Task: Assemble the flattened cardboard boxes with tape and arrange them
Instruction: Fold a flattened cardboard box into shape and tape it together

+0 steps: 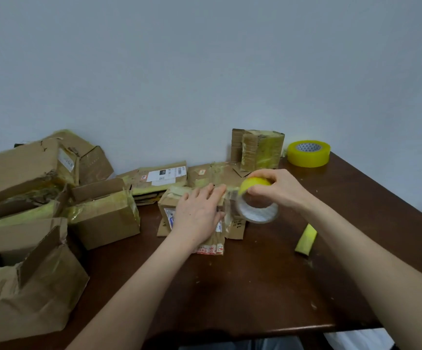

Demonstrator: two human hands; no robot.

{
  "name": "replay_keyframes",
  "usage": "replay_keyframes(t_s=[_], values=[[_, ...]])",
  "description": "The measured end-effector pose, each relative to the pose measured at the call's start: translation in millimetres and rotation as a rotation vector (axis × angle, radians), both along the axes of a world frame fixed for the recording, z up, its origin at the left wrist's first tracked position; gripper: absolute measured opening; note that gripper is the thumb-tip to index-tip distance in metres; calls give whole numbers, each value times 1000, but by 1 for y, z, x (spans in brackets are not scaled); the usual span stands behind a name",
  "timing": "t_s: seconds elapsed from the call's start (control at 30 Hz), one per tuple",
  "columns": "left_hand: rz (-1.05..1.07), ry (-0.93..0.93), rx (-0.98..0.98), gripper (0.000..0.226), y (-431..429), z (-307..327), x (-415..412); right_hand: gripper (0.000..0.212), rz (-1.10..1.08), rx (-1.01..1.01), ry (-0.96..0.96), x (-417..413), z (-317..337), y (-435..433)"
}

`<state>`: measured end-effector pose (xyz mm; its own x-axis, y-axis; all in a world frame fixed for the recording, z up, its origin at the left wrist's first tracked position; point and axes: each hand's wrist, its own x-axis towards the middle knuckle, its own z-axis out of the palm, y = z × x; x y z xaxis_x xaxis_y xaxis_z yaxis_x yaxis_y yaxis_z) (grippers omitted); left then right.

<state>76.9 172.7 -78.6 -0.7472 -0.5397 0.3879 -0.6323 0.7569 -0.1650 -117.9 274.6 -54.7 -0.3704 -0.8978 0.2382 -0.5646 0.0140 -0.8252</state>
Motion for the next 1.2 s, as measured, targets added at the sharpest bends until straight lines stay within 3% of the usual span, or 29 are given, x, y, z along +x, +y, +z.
replay_keyframes(t_s=[0.2, 0.37, 0.53, 0.63, 0.73, 0.8, 0.93, 1.07, 1.2], values=[[16, -48, 51, 70, -3, 7, 0, 43, -6, 72, 46, -8, -13, 6], [38, 19, 60, 71, -3, 10, -4, 57, -20, 73, 153, -7, -15, -13], [91, 72, 17, 68, 1, 9, -18, 56, -69, -20, -19, -1, -3, -27], [-12, 141, -87, 57, 19, 8, -20, 58, -67, -14, -27, -5, 2, -25], [-257, 272, -105, 34, 49, 2, -28, 59, -79, -32, -90, -11, 10, -19], [-339, 216, 9, 25, 78, -4, -39, 57, -74, -40, -124, -12, 14, -16], [-331, 55, 235, 37, 120, -27, -74, 57, -73, -58, -143, -17, 19, -6], [-314, -90, 267, 38, 129, -34, -91, 59, -58, -60, -154, -23, 15, 2], [-259, -62, 322, 25, 119, -27, -69, 58, -56, -63, -166, -27, 12, 4]])
